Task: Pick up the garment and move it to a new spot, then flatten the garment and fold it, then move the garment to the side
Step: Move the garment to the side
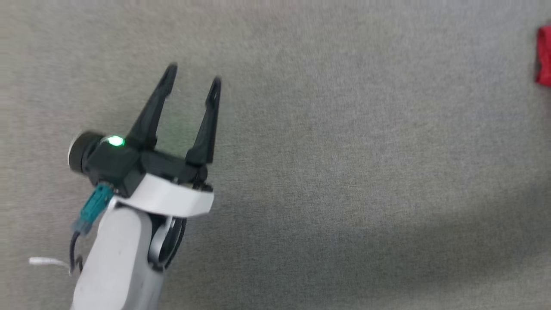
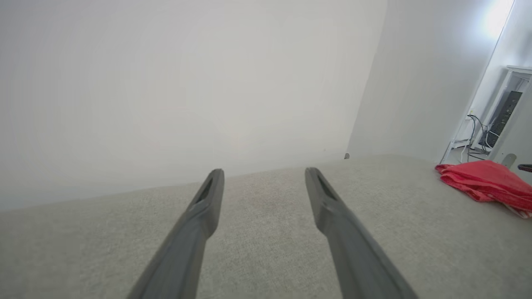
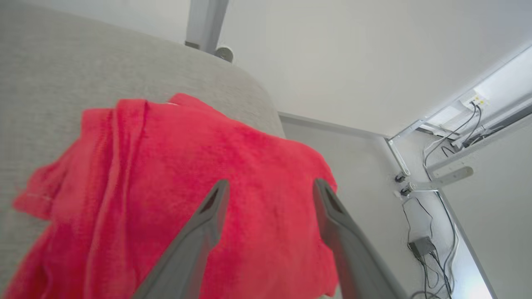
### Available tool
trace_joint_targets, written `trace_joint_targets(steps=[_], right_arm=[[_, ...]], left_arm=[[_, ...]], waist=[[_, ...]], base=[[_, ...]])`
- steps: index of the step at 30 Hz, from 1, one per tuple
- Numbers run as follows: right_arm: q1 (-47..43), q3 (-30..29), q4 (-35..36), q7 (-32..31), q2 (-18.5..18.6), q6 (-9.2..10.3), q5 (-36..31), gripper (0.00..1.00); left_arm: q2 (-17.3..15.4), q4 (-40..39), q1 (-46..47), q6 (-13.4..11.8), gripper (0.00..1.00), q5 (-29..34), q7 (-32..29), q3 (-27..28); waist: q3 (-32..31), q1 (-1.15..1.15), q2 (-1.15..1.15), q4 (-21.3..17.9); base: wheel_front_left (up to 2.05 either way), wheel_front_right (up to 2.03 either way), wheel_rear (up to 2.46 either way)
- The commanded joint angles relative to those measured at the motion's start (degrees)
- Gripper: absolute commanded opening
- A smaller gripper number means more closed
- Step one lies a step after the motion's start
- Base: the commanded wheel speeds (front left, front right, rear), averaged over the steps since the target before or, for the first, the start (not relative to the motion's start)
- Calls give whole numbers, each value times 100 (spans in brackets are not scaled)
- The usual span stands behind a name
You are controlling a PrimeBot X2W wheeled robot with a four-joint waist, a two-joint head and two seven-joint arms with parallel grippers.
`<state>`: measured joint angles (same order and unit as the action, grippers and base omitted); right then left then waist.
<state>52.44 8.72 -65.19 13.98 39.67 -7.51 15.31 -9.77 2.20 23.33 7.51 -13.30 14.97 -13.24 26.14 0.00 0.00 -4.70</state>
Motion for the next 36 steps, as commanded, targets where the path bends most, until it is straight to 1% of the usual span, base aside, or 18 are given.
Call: trace_joint_targets(steps=[1,2,5,10,13,20,24,31,34,36], right_arm=[[-157,113,137,58,-114,5,83,100],[-157,113,137,58,-114,5,83,100],[-472,405,461,95,-340,5,253,100],[-1171,896,1104,115,-645,5,657,100],[-1597,1015,1562,118,-744,5,938,100],[-2692,886,2648,121,-992,5,1251,100],[-3260,597,3181,121,-1183,4,1289,100],[-4175,-44,4127,121,-1583,5,1373,100],[-4545,-186,4518,121,-1740,4,1349,100],[-4749,-238,4764,56,-1772,4,1324,100]], left_arm=[[20,30,-189,-7,100,-17,30,91],[20,30,-189,-7,100,-17,30,91],[67,85,-523,-7,100,-10,30,246],[160,224,-1057,-7,100,-48,30,419],[202,307,-1346,-7,100,-100,30,514],[314,468,-1868,-7,100,-199,30,691],[303,561,-2068,-7,100,-252,30,808],[258,569,-2418,-7,100,-270,30,1006],[274,506,-2583,-7,100,-274,30,1084],[290,455,-2702,-7,100,-299,30,1159]], waist=[[-311,0,0,117],[-311,0,0,117],[-607,0,0,230],[-1114,0,0,502],[-1362,0,0,652],[-1856,0,0,931],[-2082,0,0,1030],[-2348,0,0,1029],[-2419,0,0,983],[-2443,0,0,924]], base=[[0,0,0],[0,0,0],[0,0,0],[0,0,0],[0,0,0],[0,0,0],[0,0,0],[0,0,0],[0,0,0],[0,0,0]])
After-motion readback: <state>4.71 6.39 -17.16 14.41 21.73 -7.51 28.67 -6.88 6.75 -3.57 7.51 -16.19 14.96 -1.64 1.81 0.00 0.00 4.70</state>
